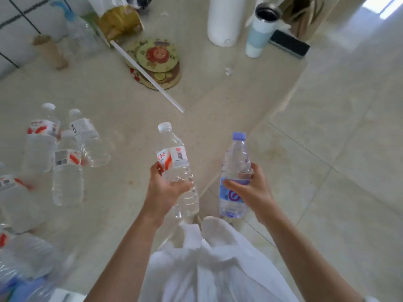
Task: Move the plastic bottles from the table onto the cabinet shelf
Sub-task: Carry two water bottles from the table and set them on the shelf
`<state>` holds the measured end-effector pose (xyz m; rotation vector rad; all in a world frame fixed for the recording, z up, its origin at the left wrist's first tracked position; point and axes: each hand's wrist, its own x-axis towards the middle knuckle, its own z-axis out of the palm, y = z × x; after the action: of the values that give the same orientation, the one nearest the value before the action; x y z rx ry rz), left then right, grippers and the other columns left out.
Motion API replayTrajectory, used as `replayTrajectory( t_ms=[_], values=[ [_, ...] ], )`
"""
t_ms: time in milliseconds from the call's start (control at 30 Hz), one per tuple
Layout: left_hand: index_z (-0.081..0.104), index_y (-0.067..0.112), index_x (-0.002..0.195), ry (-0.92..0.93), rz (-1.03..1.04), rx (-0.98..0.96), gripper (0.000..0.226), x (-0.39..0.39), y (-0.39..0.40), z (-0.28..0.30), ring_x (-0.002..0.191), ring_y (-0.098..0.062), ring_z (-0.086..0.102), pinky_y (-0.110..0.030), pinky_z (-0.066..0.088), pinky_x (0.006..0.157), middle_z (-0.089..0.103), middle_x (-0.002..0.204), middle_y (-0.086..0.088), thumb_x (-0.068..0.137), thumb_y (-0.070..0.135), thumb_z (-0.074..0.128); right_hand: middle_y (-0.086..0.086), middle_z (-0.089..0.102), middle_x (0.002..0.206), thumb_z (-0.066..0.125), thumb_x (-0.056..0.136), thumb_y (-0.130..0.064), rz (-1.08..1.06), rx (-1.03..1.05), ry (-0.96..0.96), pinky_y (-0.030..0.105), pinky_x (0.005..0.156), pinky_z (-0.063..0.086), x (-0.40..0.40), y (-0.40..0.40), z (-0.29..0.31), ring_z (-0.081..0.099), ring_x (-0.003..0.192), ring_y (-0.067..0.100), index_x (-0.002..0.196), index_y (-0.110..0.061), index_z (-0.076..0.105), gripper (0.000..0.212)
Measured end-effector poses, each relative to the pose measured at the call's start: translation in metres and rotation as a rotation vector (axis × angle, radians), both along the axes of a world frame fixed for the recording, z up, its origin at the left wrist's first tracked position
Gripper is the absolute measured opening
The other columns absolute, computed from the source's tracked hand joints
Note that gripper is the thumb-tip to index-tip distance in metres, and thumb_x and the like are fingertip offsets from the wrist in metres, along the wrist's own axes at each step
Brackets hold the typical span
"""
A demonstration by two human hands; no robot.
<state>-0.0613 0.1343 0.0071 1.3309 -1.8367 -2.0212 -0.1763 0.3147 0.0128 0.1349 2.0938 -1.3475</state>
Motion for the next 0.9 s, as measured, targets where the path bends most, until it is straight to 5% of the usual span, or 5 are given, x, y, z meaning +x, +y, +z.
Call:
replayTrajectory(
  t_ms=[167, 367, 533, 667, 900],
  values=[
    [0.041, 0.025, 0.121, 0.03, -0.193, -0.008, 0.074, -0.022, 0.049, 0.003, 0.092, -0.021, 0.072, -0.024, 0.055, 0.073, 0.064, 0.111, -0.002, 0.067, -0.006, 0.08, 0.0, 0.071, 0.098, 0.086, 0.059, -0.024, -0.177, 0.044, 0.014, 0.046, 0.081, 0.059, 0.016, 0.069, -0.002, 0.072, 0.085, 0.017, 0.11, -0.02, 0.055, 0.06],
    [0.04, 0.026, 0.123, 0.026, -0.475, -0.038, 0.081, -0.057, 0.135, 0.011, 0.086, -0.013, 0.07, -0.019, 0.055, 0.07, 0.06, 0.111, 0.004, 0.063, -0.008, 0.083, 0.001, 0.069, 0.102, 0.086, 0.063, -0.017, -0.422, 0.041, 0.012, 0.044, 0.082, 0.059, 0.035, 0.165, 0.001, 0.07, 0.088, 0.018, 0.118, -0.018, 0.051, 0.065],
    [0.041, 0.026, 0.126, -0.001, -0.686, -0.05, 0.082, -0.073, 0.222, 0.014, 0.095, -0.013, 0.068, -0.022, 0.053, 0.075, 0.057, 0.112, 0.012, 0.062, 0.001, 0.087, 0.0, 0.068, 0.103, 0.086, 0.064, -0.019, -0.581, 0.06, 0.023, 0.031, 0.075, 0.059, 0.056, 0.25, 0.011, 0.069, 0.088, 0.014, 0.118, -0.019, 0.05, 0.065],
    [0.042, 0.026, 0.122, -0.009, -0.861, -0.049, 0.078, -0.086, 0.314, 0.015, 0.094, -0.008, 0.065, -0.015, 0.048, 0.07, 0.058, 0.112, 0.012, 0.063, 0.009, 0.089, 0.001, 0.067, 0.105, 0.087, 0.062, -0.023, -0.704, 0.087, 0.027, 0.036, 0.081, 0.059, 0.072, 0.325, 0.016, 0.069, 0.09, 0.015, 0.12, -0.021, 0.049, 0.069],
    [0.043, 0.034, 0.114, 0.004, -1.101, -0.08, 0.074, -0.102, 0.452, 0.008, 0.095, -0.008, 0.066, -0.031, 0.053, 0.087, 0.06, 0.113, 0.01, 0.061, 0.016, 0.091, 0.0, 0.065, 0.106, 0.088, 0.064, -0.025, -0.927, 0.116, 0.047, 0.02, 0.071, 0.051, 0.095, 0.439, 0.019, 0.065, 0.091, 0.015, 0.125, -0.02, 0.045, 0.075]
  ],
)
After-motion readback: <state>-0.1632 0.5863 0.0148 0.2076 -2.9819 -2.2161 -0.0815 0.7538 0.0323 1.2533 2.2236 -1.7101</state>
